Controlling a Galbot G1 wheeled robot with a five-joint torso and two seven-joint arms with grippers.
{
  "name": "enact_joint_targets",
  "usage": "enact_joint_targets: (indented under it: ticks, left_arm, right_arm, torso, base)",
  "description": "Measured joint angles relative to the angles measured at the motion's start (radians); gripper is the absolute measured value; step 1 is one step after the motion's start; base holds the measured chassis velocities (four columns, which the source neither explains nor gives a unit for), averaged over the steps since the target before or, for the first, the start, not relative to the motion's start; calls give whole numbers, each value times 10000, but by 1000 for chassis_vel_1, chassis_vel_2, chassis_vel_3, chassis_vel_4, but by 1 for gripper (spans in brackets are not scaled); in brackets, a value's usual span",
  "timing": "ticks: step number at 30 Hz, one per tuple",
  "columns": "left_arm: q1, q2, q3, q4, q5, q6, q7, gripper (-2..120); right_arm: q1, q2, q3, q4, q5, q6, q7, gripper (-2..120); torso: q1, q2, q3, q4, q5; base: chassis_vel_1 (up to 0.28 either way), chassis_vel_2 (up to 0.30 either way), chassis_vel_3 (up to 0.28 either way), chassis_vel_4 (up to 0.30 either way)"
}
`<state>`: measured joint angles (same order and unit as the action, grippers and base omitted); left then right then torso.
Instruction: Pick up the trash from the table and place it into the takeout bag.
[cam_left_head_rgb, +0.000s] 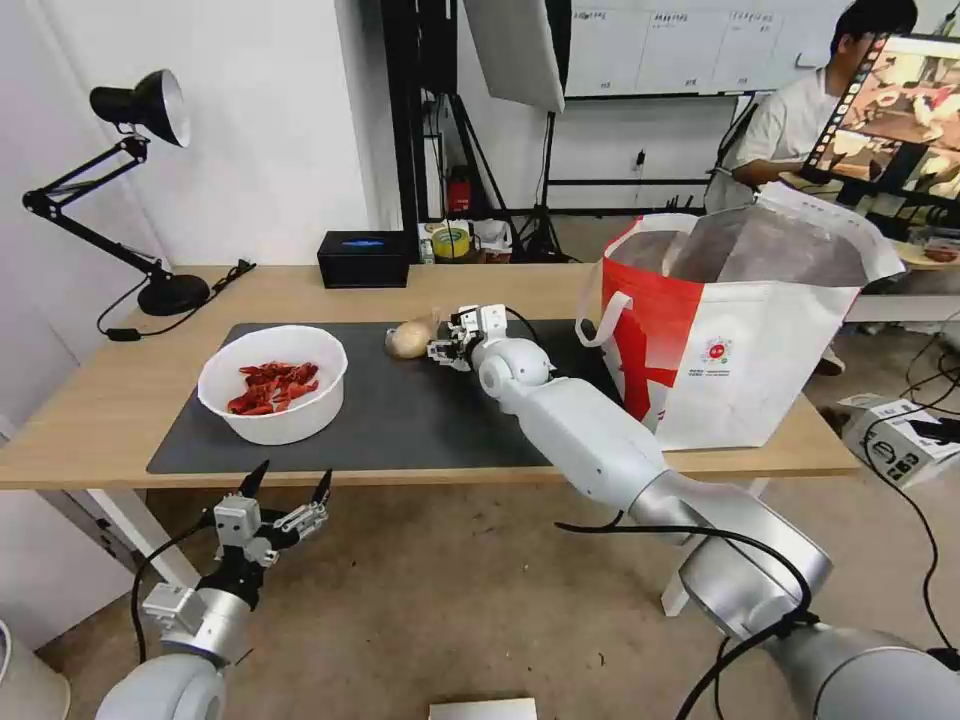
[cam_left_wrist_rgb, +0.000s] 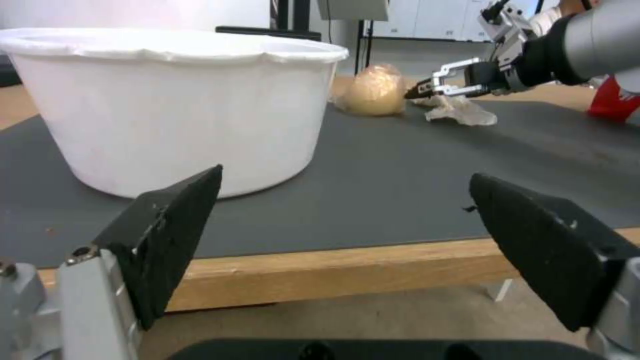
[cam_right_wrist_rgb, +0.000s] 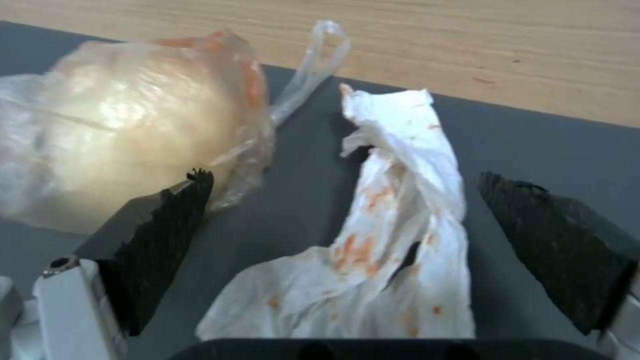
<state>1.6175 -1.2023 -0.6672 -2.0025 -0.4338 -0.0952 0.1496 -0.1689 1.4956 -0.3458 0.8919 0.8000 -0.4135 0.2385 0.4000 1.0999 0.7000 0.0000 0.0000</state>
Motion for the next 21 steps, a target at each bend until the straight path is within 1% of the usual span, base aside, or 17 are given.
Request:
enact_joint_targets:
  ticks: [9, 15, 21]
  left_arm:
    - [39, -46, -1, -72, 3, -26, 6, 100]
    - [117, -75, -1, -111, 24, -72, 43, 100]
    - [110, -76, 2, -149, 25, -77, 47, 100]
  right_arm:
    - [99, 172, 19, -427, -190, 183, -24, 100]
    - [122, 389, 199, -1006, -681, 456, -227, 100]
    - [122, 460, 237, -1162, -738, 521, -323, 98]
  torso:
    - [0, 0, 0, 0, 0]
    - [0, 0, 0, 0, 0]
    - [0, 0, 0, 0, 0]
  base:
    - [0, 0, 0, 0]
    - [0, 0, 0, 0]
    - [0, 0, 0, 0]
